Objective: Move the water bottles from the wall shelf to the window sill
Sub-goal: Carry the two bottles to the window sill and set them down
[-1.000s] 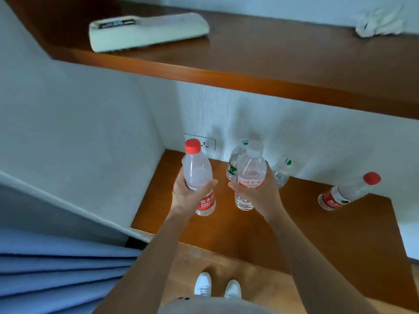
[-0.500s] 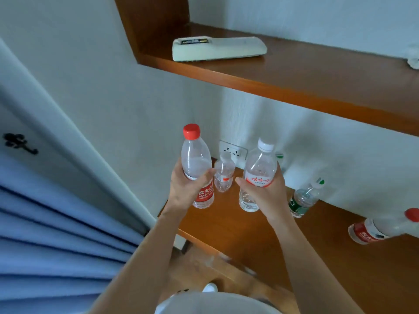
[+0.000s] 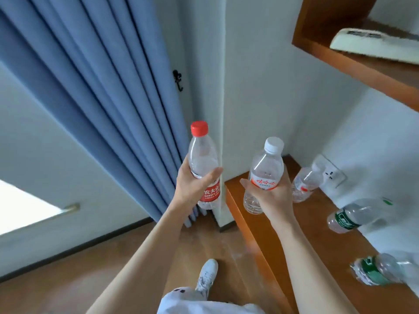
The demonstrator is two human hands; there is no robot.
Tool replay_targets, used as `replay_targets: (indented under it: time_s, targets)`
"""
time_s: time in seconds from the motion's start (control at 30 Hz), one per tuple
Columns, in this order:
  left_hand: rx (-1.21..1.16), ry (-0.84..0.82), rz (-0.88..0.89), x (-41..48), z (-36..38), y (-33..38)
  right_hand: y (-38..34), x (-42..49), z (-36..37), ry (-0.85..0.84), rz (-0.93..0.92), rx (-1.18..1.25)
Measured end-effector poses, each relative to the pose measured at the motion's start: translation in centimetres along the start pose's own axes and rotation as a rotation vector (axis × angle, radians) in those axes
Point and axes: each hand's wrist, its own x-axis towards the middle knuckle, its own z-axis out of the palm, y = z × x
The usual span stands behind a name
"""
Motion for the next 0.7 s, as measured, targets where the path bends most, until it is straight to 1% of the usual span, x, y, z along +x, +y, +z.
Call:
replay_targets:
  time_s: [0.13,0.3,0.57,0.7]
  targets:
    - [0.009,0.235,-0.021,-4.3,-5.4,-0.2,-0.8,-1.6,5.2,-0.198,-0.007,0.062]
    - [-0.007,0.474,-0.010,-9.7,-12.1,0.0,-2.8,-4.2,12.3,-0.463,-0.014,0.101]
    - [-0.008,0.840,-0.020,-18.3,-21.0,-0.1,-6.0,-10.3,23.2,-0.796,-0.060,0.066]
    - [0.032,0.988,-0.040,-22.1,-25.4,-0.5,-7.4,-13.7,28.1,-0.915,-0.086,0.046]
